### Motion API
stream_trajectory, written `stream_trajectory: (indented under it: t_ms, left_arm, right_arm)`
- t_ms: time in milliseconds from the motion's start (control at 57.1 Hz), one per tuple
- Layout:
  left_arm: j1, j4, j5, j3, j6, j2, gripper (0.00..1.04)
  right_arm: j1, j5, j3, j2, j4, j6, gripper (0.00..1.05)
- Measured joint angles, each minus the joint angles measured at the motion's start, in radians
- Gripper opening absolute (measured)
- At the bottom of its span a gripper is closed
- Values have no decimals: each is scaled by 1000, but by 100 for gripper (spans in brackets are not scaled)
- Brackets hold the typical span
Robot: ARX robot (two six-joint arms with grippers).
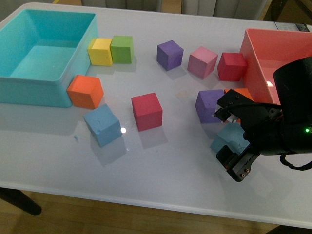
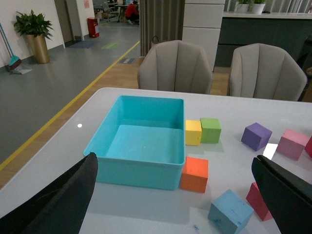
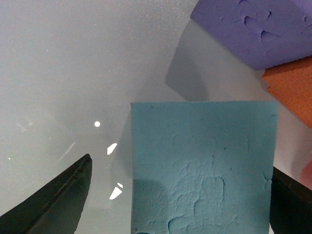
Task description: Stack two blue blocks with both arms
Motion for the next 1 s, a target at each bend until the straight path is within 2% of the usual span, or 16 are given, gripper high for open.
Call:
stream_trajectory:
  t_ms: [193,350,543,648,771,998]
  left_arm:
    - [0,0,0,0,0,0,96]
    - [0,0,0,0,0,0,96]
    - [0,0,0,0,0,0,96]
    - [0,0,0,0,0,0,96]
    - [0,0,0,0,0,0,96]
    - [0,0,0,0,0,0,96]
  right_arm:
    - [-6,-16,-33,-19,22,-12,55]
    - [-11,-52,-82,-85,15,-36,45]
    - [9,-107,-71,-214,-50,-16,40]
    - [64,-109,51,-232,-108,53,40]
    - [141,-39,309,-117,-195,112,40]
    - [192,47,685,132,-359,181,39]
